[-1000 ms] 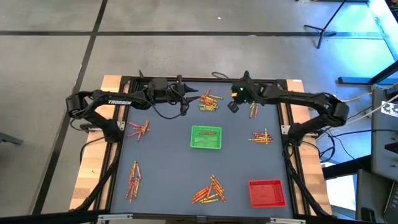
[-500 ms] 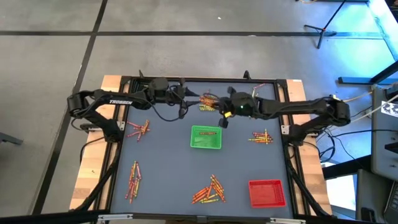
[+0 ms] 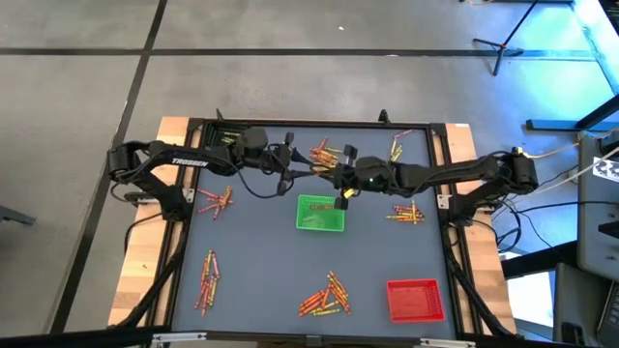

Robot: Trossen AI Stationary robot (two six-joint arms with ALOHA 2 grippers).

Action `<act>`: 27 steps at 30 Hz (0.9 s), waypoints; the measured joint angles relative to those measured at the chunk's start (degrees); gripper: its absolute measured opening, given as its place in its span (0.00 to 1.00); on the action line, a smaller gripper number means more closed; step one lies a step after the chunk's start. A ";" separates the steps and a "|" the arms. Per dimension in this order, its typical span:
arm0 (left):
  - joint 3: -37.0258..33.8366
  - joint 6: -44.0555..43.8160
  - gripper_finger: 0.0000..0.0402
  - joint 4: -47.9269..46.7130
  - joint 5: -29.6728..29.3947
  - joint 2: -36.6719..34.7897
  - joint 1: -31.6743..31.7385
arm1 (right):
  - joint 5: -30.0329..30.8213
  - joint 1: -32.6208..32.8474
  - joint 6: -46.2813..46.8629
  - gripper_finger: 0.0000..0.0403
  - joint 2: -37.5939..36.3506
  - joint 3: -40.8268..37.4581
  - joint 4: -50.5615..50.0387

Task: Sort crayons
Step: Put the orange crayon into the red bin

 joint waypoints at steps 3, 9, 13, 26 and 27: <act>0.00 0.00 0.31 0.86 1.38 0.00 0.04 | 0.62 0.24 -0.04 0.05 -0.02 0.00 0.26; 0.00 0.30 0.30 1.23 2.45 0.00 -0.73 | -0.53 0.24 -0.11 0.05 -0.02 0.00 1.19; 0.00 1.92 0.27 1.17 2.47 0.00 -1.32 | -0.55 0.24 -1.29 0.05 -0.02 0.00 2.27; 0.04 3.19 0.02 2.84 3.02 -0.02 -1.95 | -0.55 0.24 -0.22 0.05 -0.02 0.00 2.56; 0.04 3.19 0.02 2.86 2.99 -0.02 -1.95 | -0.46 0.22 -0.18 0.05 -0.02 0.00 2.76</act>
